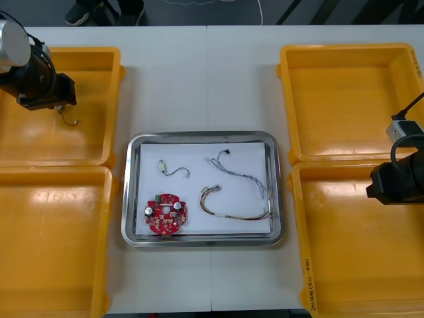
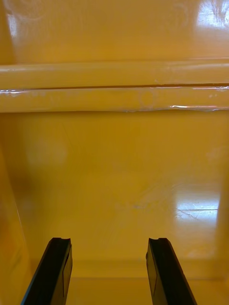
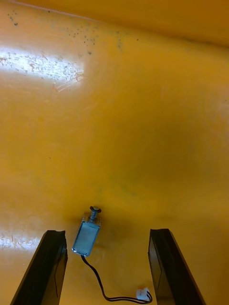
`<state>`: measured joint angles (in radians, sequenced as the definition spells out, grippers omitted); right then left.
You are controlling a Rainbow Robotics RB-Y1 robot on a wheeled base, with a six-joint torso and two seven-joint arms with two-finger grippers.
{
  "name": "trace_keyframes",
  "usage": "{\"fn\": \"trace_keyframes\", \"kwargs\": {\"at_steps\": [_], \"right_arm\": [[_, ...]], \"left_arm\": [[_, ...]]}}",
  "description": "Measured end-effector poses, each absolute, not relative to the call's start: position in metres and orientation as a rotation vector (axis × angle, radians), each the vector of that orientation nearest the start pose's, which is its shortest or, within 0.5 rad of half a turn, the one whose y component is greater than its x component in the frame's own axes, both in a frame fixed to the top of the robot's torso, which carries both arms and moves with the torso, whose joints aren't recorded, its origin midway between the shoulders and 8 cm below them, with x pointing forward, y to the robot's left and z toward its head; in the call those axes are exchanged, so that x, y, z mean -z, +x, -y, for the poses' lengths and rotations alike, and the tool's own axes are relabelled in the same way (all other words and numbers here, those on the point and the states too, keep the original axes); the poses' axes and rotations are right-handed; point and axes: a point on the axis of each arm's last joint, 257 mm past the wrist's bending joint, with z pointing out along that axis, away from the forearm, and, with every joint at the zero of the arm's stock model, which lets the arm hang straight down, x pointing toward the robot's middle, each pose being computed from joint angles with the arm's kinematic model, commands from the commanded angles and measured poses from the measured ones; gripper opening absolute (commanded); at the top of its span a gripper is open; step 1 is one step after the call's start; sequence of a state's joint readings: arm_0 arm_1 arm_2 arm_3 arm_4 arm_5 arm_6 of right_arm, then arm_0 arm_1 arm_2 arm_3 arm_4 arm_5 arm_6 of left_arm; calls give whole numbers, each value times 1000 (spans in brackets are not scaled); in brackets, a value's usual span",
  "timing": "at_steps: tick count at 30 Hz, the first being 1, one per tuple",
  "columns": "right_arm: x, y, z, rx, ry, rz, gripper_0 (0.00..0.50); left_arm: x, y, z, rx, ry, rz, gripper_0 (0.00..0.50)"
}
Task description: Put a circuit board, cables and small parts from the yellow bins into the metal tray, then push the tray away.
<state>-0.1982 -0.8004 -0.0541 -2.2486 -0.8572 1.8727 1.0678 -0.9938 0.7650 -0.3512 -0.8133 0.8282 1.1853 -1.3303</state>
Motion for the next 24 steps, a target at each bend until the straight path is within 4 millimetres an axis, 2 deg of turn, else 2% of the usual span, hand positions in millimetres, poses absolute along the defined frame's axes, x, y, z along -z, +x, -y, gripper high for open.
{"fn": "trace_keyframes", "kwargs": {"at_steps": [8,17,24], "right_arm": [[197,365,304,-39,-40,-2755,500],[197,372,299,-73,-41,-2720,500],[199,371,299,-77,-41,-2720,500]], "left_arm": [[184,630,-389,21,-289,-2533,500],[197,632,-394,18,-293,-2507,500],[197,632,-396,12,-291,-2504,500]]}}
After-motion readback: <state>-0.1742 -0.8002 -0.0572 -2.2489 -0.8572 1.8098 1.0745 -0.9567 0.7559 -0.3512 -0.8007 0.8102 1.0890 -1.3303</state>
